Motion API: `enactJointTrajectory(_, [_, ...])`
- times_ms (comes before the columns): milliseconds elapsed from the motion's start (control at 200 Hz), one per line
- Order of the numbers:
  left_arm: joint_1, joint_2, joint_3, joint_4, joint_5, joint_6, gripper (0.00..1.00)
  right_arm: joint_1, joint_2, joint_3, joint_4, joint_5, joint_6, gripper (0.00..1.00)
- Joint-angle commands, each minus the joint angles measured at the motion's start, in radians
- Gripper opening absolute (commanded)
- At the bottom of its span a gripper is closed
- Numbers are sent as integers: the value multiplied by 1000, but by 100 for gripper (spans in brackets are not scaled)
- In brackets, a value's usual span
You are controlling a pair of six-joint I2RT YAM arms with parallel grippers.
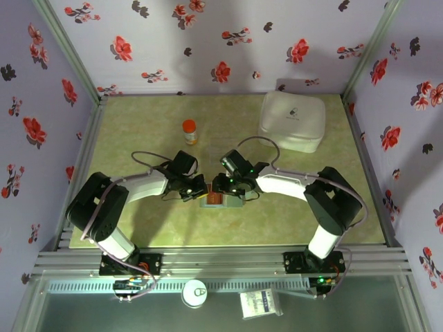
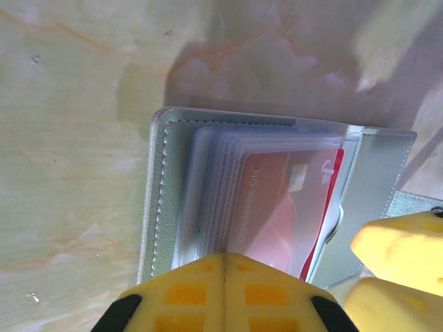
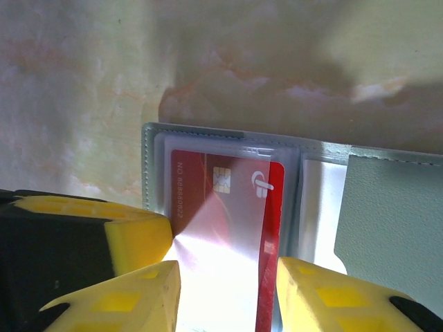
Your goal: Take the credit cards out of the card holder
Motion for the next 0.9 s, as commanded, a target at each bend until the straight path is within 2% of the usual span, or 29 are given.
enactJointTrajectory(0, [-5, 19, -3, -41, -33, 21, 3, -3, 23, 2, 21, -26, 6, 40])
enactJointTrajectory(195, [-5, 16, -5, -43, -34, 21, 3, -2, 37, 6, 29, -36, 9, 36])
enactJointTrajectory(380, [-4, 15, -3, -43, -34, 21, 3, -2, 50, 7, 28, -38, 8, 29])
enactJointTrajectory(895, [-4, -2, -9, -44, -37, 17, 4, -3, 39, 12, -68, 43, -13, 31])
